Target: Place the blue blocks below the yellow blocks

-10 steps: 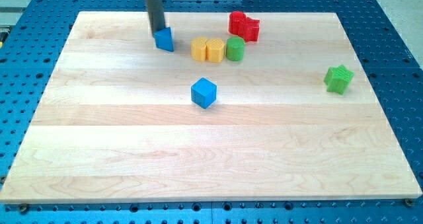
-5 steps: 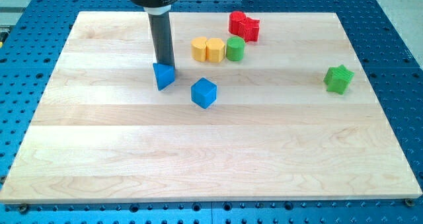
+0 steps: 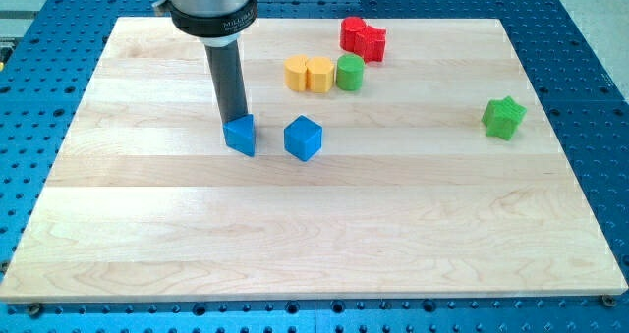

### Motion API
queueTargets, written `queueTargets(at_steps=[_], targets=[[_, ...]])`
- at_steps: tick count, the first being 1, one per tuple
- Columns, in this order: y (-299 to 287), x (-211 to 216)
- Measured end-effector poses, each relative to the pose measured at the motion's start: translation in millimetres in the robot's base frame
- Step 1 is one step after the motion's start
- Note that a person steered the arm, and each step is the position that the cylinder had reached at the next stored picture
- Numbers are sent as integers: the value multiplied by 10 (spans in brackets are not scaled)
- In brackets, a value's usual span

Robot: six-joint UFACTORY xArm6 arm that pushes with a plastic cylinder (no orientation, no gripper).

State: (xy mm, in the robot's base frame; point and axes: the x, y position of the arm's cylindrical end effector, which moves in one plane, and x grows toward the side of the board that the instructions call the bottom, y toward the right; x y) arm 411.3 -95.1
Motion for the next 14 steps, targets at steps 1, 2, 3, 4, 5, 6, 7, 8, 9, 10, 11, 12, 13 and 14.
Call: queueTargets(at_steps=[1,2,3,4,5,6,7,8,9,10,11,12,13,14], targets=[[-145,64],[-568,149],[-631,343],[-113,398],[418,306],[378,306],[329,283],[85,26],[66,-440],[222,-255],[352,58],[397,53],[433,2],[137,-183]])
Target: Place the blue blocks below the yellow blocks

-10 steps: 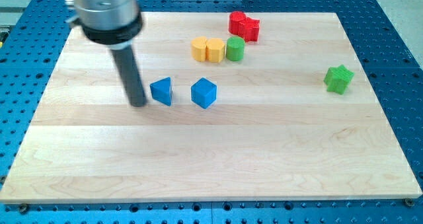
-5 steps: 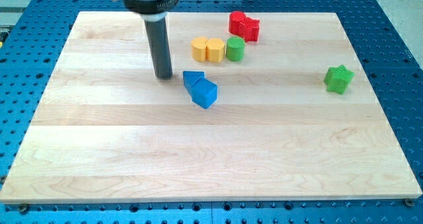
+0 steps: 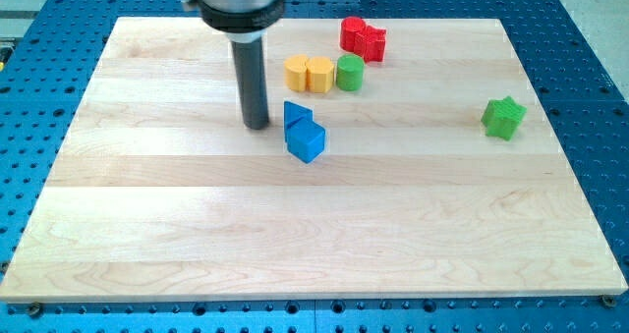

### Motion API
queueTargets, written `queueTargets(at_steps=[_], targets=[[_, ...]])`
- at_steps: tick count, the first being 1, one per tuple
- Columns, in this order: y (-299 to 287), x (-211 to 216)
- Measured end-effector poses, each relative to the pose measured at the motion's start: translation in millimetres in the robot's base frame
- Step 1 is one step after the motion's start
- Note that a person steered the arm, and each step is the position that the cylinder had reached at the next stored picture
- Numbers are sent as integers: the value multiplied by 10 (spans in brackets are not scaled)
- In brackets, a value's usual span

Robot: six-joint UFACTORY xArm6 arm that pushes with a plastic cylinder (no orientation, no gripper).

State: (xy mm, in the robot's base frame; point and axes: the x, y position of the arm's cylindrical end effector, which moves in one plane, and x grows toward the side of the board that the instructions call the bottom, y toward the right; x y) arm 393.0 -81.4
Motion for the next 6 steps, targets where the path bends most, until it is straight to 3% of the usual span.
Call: queueTargets(at_steps=[1,2,5,6], targets=[[45,-313],[480,-293],[495,277],[509,245]])
